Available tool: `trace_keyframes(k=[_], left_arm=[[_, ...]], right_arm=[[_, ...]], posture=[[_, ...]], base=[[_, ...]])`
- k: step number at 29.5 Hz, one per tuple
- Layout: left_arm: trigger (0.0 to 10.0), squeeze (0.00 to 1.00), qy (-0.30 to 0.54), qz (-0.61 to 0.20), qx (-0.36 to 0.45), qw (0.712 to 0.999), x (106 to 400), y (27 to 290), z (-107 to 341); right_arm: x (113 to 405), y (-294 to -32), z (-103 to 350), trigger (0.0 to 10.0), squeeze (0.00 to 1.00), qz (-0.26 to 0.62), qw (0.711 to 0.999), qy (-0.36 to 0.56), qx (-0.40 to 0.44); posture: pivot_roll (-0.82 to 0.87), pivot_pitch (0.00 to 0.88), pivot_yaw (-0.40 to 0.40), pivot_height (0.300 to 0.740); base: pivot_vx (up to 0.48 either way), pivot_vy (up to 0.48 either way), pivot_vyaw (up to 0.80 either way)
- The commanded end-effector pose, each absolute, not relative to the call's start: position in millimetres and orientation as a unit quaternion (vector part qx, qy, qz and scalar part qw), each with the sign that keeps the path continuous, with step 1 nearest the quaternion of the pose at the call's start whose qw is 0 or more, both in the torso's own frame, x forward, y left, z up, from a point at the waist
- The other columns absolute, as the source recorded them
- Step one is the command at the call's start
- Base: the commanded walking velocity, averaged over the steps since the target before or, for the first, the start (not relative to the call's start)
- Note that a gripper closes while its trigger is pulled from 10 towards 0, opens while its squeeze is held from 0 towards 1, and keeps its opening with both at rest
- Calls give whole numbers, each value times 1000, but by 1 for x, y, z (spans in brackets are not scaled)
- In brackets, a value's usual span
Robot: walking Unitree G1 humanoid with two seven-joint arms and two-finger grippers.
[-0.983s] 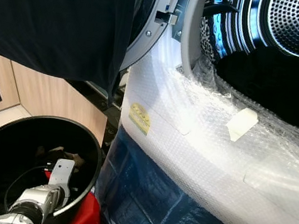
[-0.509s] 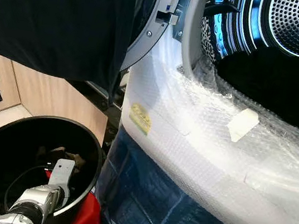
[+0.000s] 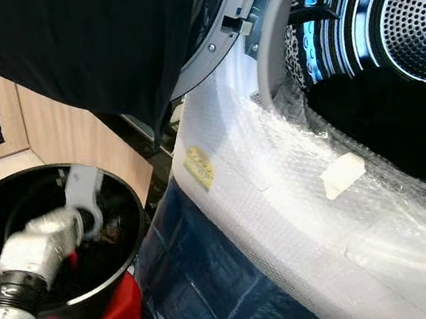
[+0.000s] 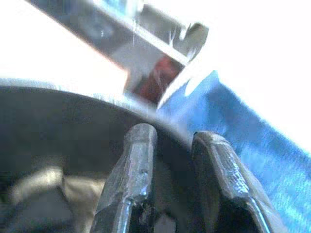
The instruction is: Clothes washing
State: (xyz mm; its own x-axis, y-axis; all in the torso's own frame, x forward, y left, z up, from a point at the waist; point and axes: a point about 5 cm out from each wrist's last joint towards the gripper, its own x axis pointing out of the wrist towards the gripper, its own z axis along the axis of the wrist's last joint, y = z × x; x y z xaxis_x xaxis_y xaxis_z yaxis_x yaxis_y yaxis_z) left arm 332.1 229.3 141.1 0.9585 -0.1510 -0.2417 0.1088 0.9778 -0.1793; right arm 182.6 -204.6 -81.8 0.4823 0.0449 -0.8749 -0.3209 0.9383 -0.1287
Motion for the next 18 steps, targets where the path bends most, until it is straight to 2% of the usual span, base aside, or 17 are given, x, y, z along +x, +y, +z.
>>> trace_keyframes(k=[1,6,8,9,10,11,14,15,18], left_arm=[[0,0,130,-90,-85,984,327,225,146],[0,0,107,-115,-90,983,313,220,169],[0,0,135,-140,-5,981,302,214,166],[2667,0,149,-147,13,978,299,213,160],[2667,0,158,-151,20,976,298,213,157],[10000,0,173,-150,27,973,295,213,153],[10000,0,221,-79,48,971,294,228,141],[10000,1000,237,-44,64,968,295,242,134],[10000,1000,252,-32,79,964,295,252,128]], right_arm=[[181,-213,-81,10000,0,98,848,502,-139],[184,-210,-80,10000,0,97,851,498,-136],[185,-209,-80,10000,0,99,851,497,-134],[185,-208,-80,10000,0,99,851,497,-133],[185,-208,-80,10000,0,99,851,497,-133],[185,-207,-80,10000,0,100,851,497,-133],[185,-205,-80,10000,0,102,851,498,-131],[185,-205,-81,10000,0,102,852,498,-129],[185,-204,-81,10000,0,103,851,498,-129]], posture=[[117,0,-195,740],[128,8,-194,740],[132,13,-195,740],[132,13,-195,740],[132,13,-195,740],[138,20,-198,740],[138,20,-198,740],[141,26,-200,740],[145,25,-205,740]], base=[[0,0,0],[0,0,0],[0,0,0],[0,0,0],[0,0,0],[0,0,0],[0,0,0],[0,0,0],[0,0,0]])
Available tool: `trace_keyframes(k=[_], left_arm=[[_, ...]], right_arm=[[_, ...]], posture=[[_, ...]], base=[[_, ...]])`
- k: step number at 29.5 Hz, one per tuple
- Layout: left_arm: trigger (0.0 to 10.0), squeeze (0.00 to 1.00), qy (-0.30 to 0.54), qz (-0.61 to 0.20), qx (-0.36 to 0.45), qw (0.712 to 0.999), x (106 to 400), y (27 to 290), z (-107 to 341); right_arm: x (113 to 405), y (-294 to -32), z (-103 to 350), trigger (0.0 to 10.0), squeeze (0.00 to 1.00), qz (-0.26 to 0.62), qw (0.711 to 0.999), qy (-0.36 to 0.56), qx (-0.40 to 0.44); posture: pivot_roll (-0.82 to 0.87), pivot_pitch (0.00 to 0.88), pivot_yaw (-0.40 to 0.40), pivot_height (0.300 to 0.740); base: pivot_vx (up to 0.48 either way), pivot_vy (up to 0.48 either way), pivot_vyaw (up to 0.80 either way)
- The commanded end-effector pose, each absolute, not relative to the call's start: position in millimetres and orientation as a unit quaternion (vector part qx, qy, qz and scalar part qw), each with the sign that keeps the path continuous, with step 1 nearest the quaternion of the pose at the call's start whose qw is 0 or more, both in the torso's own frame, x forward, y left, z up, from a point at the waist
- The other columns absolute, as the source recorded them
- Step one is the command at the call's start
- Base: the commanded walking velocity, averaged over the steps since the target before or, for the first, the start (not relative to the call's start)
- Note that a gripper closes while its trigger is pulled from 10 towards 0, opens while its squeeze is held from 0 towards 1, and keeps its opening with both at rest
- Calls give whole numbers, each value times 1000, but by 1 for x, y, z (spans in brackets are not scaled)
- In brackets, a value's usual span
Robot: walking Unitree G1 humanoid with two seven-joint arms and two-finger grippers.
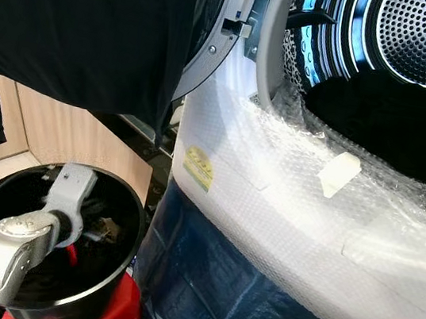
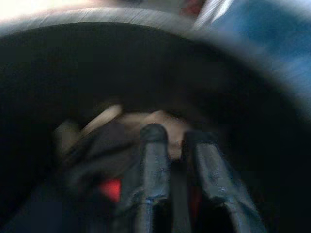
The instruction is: Clothes washing
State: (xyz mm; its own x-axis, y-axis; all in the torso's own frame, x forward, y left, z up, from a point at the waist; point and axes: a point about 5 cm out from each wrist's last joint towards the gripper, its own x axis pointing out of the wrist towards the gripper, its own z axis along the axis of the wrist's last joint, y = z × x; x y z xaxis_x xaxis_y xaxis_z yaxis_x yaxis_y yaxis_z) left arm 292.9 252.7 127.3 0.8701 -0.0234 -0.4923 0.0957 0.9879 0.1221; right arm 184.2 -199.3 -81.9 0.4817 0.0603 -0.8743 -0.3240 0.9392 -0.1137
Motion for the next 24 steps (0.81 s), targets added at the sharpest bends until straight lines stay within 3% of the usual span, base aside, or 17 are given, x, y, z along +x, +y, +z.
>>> trace_keyframes(k=[1,3,8,12,13,18,24], left_arm=[[10000,1000,256,-27,83,963,295,255,126],[10000,1000,268,-24,120,956,297,261,122],[10000,1000,261,-26,122,957,316,253,123],[10000,1000,235,-77,58,967,330,238,125],[10000,1000,216,-101,93,967,334,235,130],[10000,1000,215,-138,67,964,339,233,140],[10000,1000,233,-123,75,962,331,247,139]], right_arm=[[185,-204,-81,10000,0,104,851,499,-130],[186,-206,-80,10000,0,103,851,499,-131],[189,-211,-78,10000,0,99,852,496,-134],[189,-212,-77,10000,0,98,852,496,-136],[189,-214,-77,10000,0,97,852,496,-137],[186,-213,-78,10000,0,102,849,499,-141],[188,-213,-78,10000,0,98,852,497,-135]], posture=[[142,25,-209,740],[142,25,-209,740],[128,25,-218,740],[126,24,-219,740],[115,33,-223,740],[114,37,-225,740],[98,62,-209,740]], base=[[0,0,0],[0,0,0],[0,0,0],[0,0,0],[0,0,0],[0,0,0],[0,0,0]])
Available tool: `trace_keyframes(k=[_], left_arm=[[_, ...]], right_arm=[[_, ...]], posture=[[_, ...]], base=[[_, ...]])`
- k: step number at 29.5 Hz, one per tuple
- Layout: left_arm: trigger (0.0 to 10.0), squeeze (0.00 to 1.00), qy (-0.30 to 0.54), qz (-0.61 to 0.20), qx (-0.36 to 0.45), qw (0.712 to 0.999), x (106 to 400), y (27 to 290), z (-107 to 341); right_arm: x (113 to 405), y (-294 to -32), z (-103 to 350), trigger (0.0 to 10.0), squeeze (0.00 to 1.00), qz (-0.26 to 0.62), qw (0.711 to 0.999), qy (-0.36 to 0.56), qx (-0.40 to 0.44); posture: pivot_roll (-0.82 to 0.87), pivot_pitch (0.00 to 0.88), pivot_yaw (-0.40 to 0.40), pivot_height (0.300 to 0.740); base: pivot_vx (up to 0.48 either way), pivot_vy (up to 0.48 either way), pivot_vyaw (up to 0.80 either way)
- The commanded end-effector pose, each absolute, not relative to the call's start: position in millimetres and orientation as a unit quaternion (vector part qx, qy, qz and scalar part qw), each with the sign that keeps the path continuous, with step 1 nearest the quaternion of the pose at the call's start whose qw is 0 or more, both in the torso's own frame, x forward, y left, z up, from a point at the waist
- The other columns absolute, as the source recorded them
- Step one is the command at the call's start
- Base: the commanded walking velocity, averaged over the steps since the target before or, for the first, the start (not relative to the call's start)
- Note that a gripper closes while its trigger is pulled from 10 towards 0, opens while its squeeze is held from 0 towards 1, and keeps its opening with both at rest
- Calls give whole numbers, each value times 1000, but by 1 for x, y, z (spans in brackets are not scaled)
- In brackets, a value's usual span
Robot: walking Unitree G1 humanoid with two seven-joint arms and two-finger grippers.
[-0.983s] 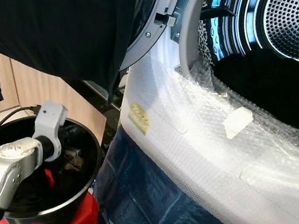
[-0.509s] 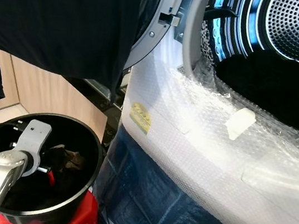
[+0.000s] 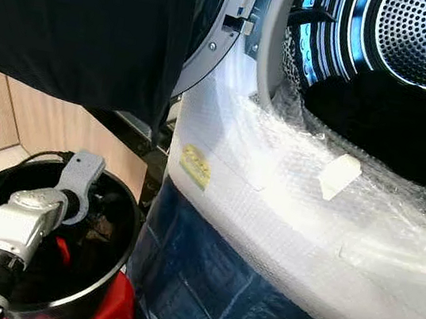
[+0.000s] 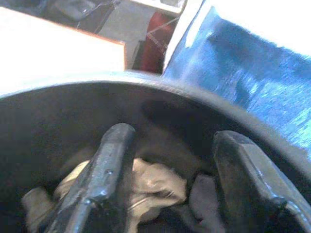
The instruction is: Clothes washing
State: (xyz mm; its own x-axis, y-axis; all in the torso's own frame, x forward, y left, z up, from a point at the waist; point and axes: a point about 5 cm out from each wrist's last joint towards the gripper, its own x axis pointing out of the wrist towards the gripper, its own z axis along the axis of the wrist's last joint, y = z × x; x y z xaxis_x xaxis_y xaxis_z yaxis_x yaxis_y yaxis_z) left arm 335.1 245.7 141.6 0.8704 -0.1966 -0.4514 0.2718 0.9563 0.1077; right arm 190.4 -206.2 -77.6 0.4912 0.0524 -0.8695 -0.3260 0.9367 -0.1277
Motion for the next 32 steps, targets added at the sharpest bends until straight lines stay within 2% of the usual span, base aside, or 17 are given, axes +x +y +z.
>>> trace_keyframes(k=[1,8,10,11,20,26,30,31,32], left_arm=[[10000,1000,233,-122,71,962,328,250,141],[10000,1000,240,-145,46,959,315,253,145],[10000,1000,261,-174,69,947,309,248,137],[10000,1000,283,-182,109,935,303,248,129],[10000,1000,310,-165,151,924,301,244,117],[10000,1000,336,-147,136,920,298,245,100],[10000,1000,348,-141,93,922,294,244,87],[10000,545,353,-133,82,922,293,246,82],[10000,545,356,-129,77,922,293,246,80]], right_arm=[[189,-214,-77,10000,0,95,853,496,-132],[182,-211,-81,10000,0,102,848,503,-133],[182,-209,-81,10000,0,102,848,503,-132],[181,-208,-82,10000,0,102,849,503,-127],[173,-210,-85,10000,0,103,843,511,-131],[175,-213,-83,10000,0,104,844,507,-137],[177,-214,-82,10000,0,103,845,506,-139],[177,-214,-83,10000,0,103,845,506,-139],[177,-215,-82,10000,0,103,845,506,-139]], posture=[[98,62,-209,740],[122,80,-186,740],[121,81,-183,740],[115,82,-180,740],[109,54,-171,740],[95,41,-172,740],[98,49,-179,740],[99,45,-185,740],[103,41,-186,740]], base=[[0,0,0],[0,0,0],[0,0,0],[0,0,0],[0,0,0],[0,0,0],[0,0,0],[0,0,0],[0,0,0]])
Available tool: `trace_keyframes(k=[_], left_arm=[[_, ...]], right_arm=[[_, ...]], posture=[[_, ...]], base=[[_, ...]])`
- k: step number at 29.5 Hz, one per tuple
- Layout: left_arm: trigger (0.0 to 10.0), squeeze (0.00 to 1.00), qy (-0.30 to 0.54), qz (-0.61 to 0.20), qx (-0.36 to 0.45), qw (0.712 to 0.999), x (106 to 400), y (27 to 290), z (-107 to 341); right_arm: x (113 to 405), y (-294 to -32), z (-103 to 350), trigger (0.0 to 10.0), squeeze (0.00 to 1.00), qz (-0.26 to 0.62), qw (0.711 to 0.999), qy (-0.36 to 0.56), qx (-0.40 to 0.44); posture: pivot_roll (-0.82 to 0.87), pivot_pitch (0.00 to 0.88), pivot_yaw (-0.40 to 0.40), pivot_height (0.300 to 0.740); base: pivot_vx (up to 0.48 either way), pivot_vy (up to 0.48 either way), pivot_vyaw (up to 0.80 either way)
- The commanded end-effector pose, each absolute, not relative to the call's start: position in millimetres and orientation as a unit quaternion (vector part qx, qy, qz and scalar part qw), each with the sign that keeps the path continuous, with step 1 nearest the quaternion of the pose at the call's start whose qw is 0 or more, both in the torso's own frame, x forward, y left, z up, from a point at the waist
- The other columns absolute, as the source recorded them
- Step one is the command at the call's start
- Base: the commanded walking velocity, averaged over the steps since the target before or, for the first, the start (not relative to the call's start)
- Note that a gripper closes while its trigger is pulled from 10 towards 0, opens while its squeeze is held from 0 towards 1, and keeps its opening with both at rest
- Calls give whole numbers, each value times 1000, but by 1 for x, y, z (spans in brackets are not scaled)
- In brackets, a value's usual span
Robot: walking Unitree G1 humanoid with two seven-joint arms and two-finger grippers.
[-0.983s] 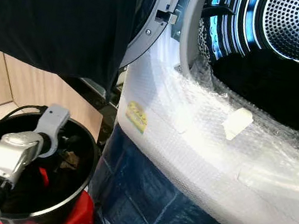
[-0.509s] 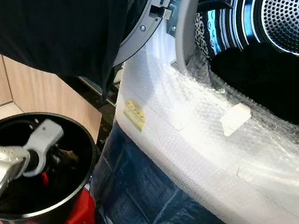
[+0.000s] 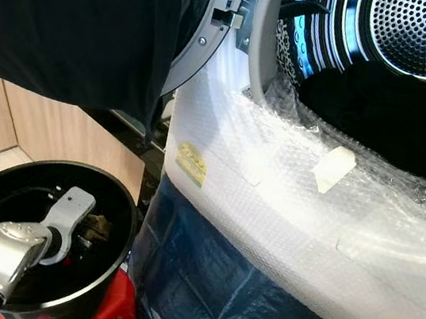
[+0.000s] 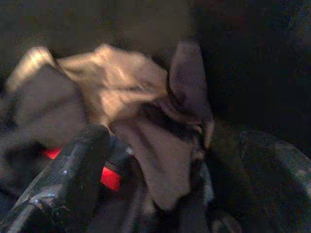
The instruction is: Clothes washing
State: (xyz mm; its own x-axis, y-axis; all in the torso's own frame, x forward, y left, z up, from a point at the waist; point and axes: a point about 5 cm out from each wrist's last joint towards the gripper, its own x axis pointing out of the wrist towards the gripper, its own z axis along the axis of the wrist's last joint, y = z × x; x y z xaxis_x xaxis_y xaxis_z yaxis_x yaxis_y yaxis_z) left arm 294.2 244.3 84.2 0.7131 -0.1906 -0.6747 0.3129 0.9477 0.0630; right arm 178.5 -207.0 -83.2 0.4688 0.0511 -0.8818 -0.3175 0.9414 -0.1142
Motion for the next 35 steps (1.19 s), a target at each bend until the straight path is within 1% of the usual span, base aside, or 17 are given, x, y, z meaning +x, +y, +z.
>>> trace_keyframes(k=[1,4,6,8,11,14,17,20,25,31,33,35], left_arm=[[10000,0,357,-128,61,923,292,246,79],[10000,0,361,-125,36,924,291,246,75],[10000,0,380,-113,22,918,285,248,65],[10000,0,403,-88,27,911,276,253,54],[10000,0,419,-74,33,905,268,256,48],[10000,0,426,-61,47,901,267,259,47],[10000,0,435,-47,33,899,265,264,36],[10000,0,442,-58,14,895,265,257,27],[10000,0,435,-81,-12,897,275,242,22],[10000,0,427,-95,-17,899,281,236,23],[10000,0,427,-127,-5,895,286,228,23],[10000,0,429,-132,0,894,287,227,23]], right_arm=[[177,-215,-82,10000,0,104,844,507,-140],[177,-214,-82,10000,0,109,843,507,-144],[178,-213,-82,10000,0,111,843,506,-146],[179,-214,-82,10000,0,112,843,504,-151],[178,-216,-82,10000,0,108,843,505,-149],[180,-218,-80,10000,0,100,848,503,-134],[185,-219,-78,10000,0,98,850,499,-138],[189,-219,-76,10000,0,99,851,495,-142],[192,-218,-74,10000,0,106,851,492,-151],[189,-218,-76,10000,0,109,848,496,-151],[183,-219,-78,10000,0,112,844,501,-154],[182,-219,-79,10000,0,114,843,503,-155]], posture=[[107,44,-187,740],[106,40,-181,740],[105,38,-176,740],[93,25,-159,740],[99,24,-163,740],[113,37,-177,740],[109,28,-185,740],[106,29,-186,740],[98,37,-193,740],[89,38,-192,740],[89,38,-192,740],[89,38,-192,740]], base=[[0,0,0],[0,0,0],[0,0,0],[0,0,0],[0,0,0],[0,0,0],[0,0,0],[0,0,0],[0,0,0],[0,0,0],[0,0,0],[0,0,0]])
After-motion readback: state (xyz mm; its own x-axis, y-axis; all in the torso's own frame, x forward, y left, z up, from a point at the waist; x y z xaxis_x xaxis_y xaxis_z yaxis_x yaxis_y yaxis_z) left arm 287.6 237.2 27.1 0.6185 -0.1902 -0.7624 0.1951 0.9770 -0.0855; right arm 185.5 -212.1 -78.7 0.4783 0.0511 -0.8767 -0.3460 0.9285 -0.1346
